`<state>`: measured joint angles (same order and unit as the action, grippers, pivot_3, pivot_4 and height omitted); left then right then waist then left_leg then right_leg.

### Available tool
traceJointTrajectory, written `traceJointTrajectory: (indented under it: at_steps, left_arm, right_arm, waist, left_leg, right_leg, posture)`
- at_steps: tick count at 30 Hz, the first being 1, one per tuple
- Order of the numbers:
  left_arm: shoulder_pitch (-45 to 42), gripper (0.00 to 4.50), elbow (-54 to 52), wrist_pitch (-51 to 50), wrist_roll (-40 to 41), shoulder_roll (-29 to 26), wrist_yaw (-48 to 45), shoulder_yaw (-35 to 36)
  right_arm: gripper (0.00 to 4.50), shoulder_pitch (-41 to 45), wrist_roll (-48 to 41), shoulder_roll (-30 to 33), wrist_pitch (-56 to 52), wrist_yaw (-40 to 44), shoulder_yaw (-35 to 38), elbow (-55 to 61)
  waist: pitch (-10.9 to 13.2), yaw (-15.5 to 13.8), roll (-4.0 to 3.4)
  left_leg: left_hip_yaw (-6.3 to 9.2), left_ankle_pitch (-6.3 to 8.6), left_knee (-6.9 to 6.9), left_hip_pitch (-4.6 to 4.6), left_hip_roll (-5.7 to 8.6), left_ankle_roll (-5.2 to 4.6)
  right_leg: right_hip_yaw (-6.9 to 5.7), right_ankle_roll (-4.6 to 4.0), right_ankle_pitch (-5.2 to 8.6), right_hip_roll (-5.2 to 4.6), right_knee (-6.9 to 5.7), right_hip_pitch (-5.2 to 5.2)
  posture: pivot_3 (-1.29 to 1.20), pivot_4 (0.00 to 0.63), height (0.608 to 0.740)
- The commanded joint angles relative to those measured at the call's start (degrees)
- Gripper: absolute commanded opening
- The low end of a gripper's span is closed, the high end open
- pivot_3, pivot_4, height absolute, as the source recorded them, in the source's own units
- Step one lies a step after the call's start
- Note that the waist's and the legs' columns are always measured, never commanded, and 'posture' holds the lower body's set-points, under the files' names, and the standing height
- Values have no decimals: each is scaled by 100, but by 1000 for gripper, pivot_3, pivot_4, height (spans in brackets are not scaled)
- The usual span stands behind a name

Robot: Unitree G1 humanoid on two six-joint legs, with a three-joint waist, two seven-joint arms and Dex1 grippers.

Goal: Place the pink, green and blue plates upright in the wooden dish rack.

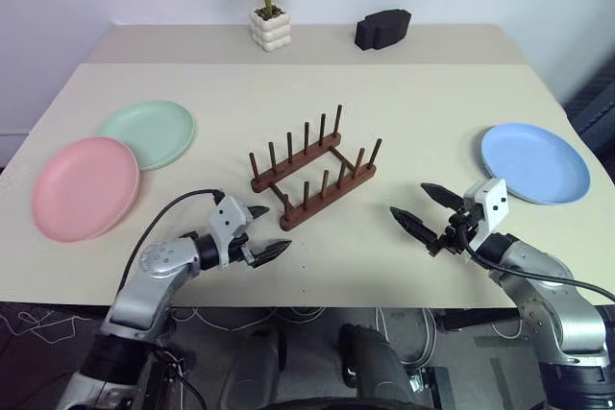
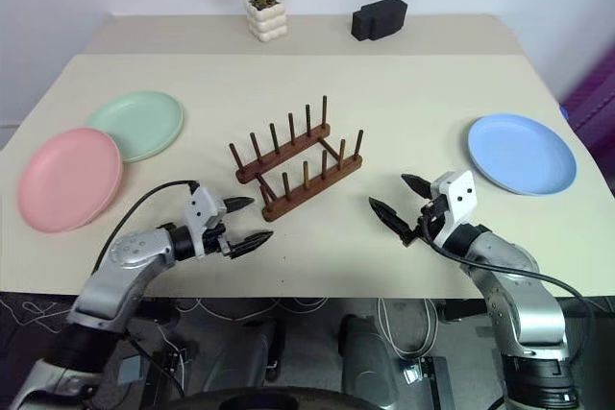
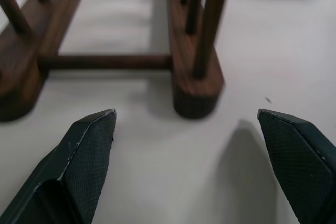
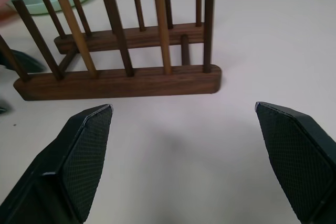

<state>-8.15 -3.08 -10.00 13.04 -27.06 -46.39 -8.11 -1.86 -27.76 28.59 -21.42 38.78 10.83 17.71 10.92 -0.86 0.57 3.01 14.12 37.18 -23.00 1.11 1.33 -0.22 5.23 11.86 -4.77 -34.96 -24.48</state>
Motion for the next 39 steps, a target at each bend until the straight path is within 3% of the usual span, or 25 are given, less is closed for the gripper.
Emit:
traceJointTrajectory:
  at_steps: [1, 3, 7, 8, 14, 19, 25, 36, 39]
  left_arm:
    - [-110, 3896, 413, 199, -224, 199, 1, -261]
    - [-173, 3074, 527, 268, -314, 253, 14, -299]
    - [-258, 999, 624, 325, -216, 344, -50, -214]
    - [-257, 706, 635, 336, -219, 335, -60, -197]
    - [-444, 729, 770, 473, -314, 335, -166, -237]
    - [-1170, 729, 1391, 831, -314, 382, -966, -519]
    - [-2034, 729, 2508, 1299, -333, 466, -1871, -713]
    - [-2920, 729, 4235, 1967, -528, 713, -2477, -628]
    - [-2962, 2236, 4306, 1997, -564, 715, -2310, -505]
  right_arm:
    - [4500, -6, -30, -33, 52, -88, 21, 251]
    - [4500, -8, -38, -21, 67, -103, 29, 251]
    - [4500, -38, -15, -31, 118, -118, -1, 236]
    - [4500, -34, -3, -40, 123, -130, -23, 237]
    - [4500, -46, 45, 134, 47, -49, -98, 295]
    - [4500, -475, 440, 531, 65, 141, -498, 542]
    - [4500, -762, 453, 406, 47, -75, -521, 839]
    - [4500, -1027, 632, 43, 43, -575, -801, 1215]
    - [4500, -1061, 636, 40, 55, -611, -805, 1202]
  waist:
    - [-1, 2, -2]
    - [-7, 2, -12]
    - [-11, -5, -19]
    - [-11, -1, -19]
    - [-11, 0, -20]
    - [-10, -27, -16]
    - [-6, 15, -10]
    - [-7, 4, -6]
    - [-8, 13, -6]
  left_leg:
    - [-1, 0, 0, 0, 1, 0]
    - [-1, 0, 0, -1, 3, 0]
    - [0, 0, 1, 4, 4, 0]
    - [0, 0, 2, 5, 4, 0]
    - [0, 0, 1, 7, 4, 0]
    - [1, 0, 4, 2, 14, 0]
    - [0, -1, 3, -4, 14, -1]
    - [4, -1, 7, -6, 14, -1]
    - [6, -1, 8, -5, 14, -1]
  right_leg:
    - [0, 0, 0, -1, 0, 0]
    - [0, 0, 0, -3, 0, 0]
    - [0, 1, 0, -4, 0, 6]
    - [0, 1, 0, -4, 0, 7]
    - [0, 1, 0, -3, -1, 7]
    - [-3, 2, 1, -3, 0, 7]
    - [-3, 2, -1, 3, 0, 2]
    - [-5, 3, -1, 3, 0, 2]
    - [-5, 4, -1, 4, -1, 3]
  posture:
    - [0, 150, 739]
    - [0, 150, 739]
    - [0, 150, 739]
    - [0, 150, 739]
    - [0, 150, 739]
    - [0, 150, 739]
    - [0, 150, 739]
    - [0, 150, 739]
    - [0, 150, 739]
